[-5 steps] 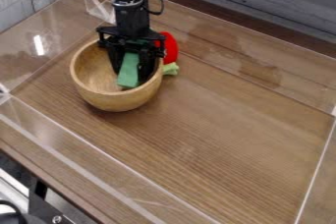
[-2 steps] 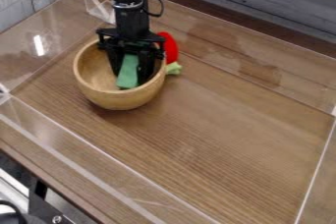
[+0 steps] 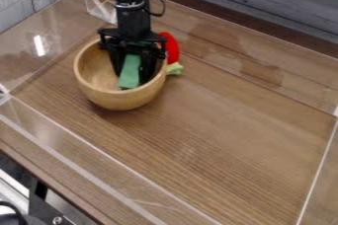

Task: Put the green block in the brown bowl

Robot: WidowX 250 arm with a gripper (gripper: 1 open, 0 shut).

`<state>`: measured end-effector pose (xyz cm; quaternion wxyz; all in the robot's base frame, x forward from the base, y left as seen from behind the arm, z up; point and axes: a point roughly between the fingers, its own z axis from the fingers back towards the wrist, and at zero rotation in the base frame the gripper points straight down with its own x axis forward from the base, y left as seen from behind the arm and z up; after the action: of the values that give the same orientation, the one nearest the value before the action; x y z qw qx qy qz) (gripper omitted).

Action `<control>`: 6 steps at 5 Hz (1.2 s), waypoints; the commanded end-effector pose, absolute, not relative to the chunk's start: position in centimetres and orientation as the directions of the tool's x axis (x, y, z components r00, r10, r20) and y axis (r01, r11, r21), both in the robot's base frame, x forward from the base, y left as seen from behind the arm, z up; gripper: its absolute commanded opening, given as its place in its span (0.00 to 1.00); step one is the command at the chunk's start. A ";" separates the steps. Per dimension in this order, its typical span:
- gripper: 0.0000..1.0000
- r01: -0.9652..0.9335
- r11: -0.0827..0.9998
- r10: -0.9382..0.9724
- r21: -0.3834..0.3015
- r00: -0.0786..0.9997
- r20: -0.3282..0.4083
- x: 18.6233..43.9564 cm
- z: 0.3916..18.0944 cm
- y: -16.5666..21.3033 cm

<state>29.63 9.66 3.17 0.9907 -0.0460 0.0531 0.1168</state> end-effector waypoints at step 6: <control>0.00 -0.260 0.962 0.256 -0.079 0.965 -0.064 31.0 4.4 9.7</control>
<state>29.95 9.66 3.15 0.9890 -0.0484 0.0521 0.1301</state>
